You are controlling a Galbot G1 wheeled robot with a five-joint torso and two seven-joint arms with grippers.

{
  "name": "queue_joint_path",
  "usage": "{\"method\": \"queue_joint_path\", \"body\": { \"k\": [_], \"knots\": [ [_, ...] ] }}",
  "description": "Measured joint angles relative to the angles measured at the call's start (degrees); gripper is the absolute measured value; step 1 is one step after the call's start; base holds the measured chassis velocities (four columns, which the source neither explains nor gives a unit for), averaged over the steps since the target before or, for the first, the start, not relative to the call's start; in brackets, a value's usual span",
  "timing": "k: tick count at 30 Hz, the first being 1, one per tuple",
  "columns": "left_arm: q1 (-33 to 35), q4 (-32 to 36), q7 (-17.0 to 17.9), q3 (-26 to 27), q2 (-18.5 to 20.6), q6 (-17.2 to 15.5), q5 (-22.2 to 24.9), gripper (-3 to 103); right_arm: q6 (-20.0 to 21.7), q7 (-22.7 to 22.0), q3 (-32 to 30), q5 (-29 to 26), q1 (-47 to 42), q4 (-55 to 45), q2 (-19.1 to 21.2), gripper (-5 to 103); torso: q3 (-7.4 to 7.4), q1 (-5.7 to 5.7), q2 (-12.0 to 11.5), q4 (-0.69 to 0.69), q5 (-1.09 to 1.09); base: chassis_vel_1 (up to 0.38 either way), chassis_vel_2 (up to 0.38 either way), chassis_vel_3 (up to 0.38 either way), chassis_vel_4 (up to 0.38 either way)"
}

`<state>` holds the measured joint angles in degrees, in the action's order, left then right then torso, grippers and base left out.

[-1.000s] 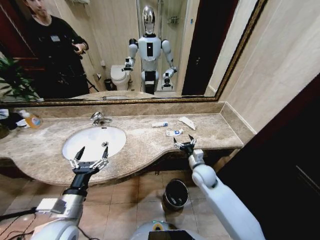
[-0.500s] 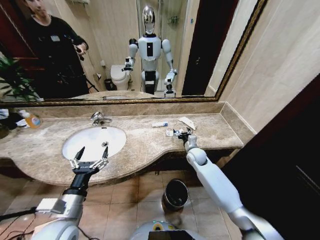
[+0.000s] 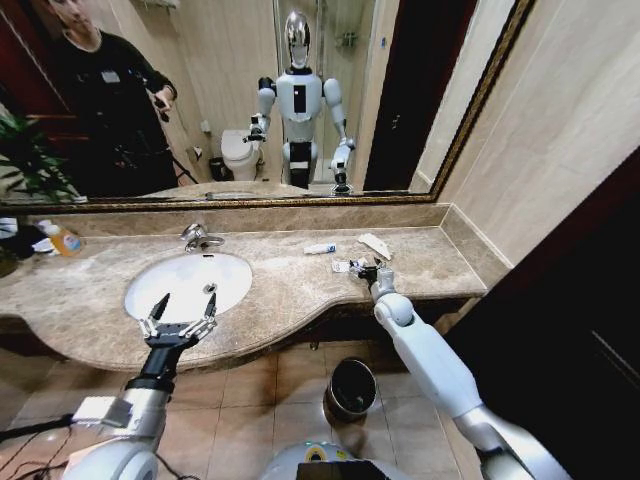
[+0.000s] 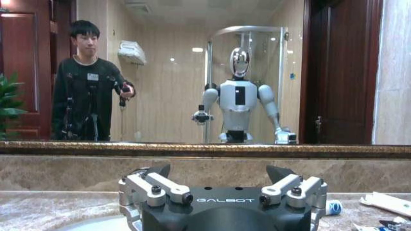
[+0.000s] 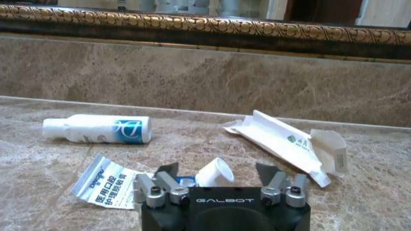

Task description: Pick up the trash from the sink and place it in the trash bin.

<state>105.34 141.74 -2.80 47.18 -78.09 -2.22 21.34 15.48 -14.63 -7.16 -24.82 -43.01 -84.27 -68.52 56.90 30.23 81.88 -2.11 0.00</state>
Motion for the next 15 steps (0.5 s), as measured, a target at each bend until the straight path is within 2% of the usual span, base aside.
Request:
{"method": "queue_joint_path", "body": {
  "k": [1,3,4,5,7,8,10,11,14,15],
  "knots": [
    [0.0,0.0,0.0,0.0,0.0,0.0,0.0,100,0.0,0.0,0.07,-0.04,0.0,-0.07,0.02,74,0.0,0.0,0.0,0.0,0.0,0.0,0.0,0.0,0.0],
    [0.0,0.0,0.0,0.0,0.0,0.0,0.0,100,0.01,0.01,0.14,-0.15,-0.14,-0.44,0.2,74,0.0,0.0,0.0,0.0,0.0,0.0,0.0,0.0,0.0],
    [0.0,0.0,0.0,0.0,0.0,0.0,0.0,100,0.03,0.01,0.17,-0.2,-0.29,-0.64,0.3,62,0.0,0.0,0.0,0.0,0.0,0.0,0.0,0.0,0.0],
    [0.0,0.0,0.0,0.0,0.0,0.0,0.0,100,0.03,0.01,0.17,-0.2,-0.29,-0.64,0.3,62,0.0,0.0,0.0,0.0,0.0,0.0,0.0,0.0,0.0],
    [0.0,0.0,0.0,0.0,0.0,0.0,0.0,100,0.09,0.01,0.16,-0.22,-0.58,-1.01,0.54,52,0.0,0.0,0.0,0.0,0.0,0.0,0.0,0.0,0.0],
    [0.0,0.0,0.0,0.0,0.0,0.0,0.0,100,0.09,0.01,0.16,-0.22,-0.58,-1.01,0.54,52,0.0,0.0,0.0,0.0,0.0,0.0,0.0,0.0,0.0],
    [0.0,0.0,0.0,0.0,0.0,0.0,0.0,100,0.17,0.02,0.18,-0.22,-1.09,-1.4,0.84,41,0.0,0.0,0.0,0.0,0.0,0.0,0.0,0.0,0.0],
    [0.0,0.0,0.0,0.0,0.0,0.0,0.0,100,0.17,0.02,0.18,-0.22,-1.09,-1.4,0.84,41,0.0,0.0,0.0,0.0,0.0,0.0,0.0,0.0,0.0],
    [0.0,0.0,0.0,0.0,0.0,0.0,0.0,100,0.15,0.02,0.23,-0.13,-1.31,-1.74,0.91,26,-0.01,0.0,0.01,0.0,-0.01,0.0,0.0,0.0,0.0],
    [0.0,0.0,0.0,0.0,0.0,0.0,0.0,100,0.15,0.02,0.23,-0.13,-1.31,-1.74,0.91,26,-0.01,0.0,0.01,0.0,-0.01,0.0,0.0,0.0,0.0]
  ]
}}
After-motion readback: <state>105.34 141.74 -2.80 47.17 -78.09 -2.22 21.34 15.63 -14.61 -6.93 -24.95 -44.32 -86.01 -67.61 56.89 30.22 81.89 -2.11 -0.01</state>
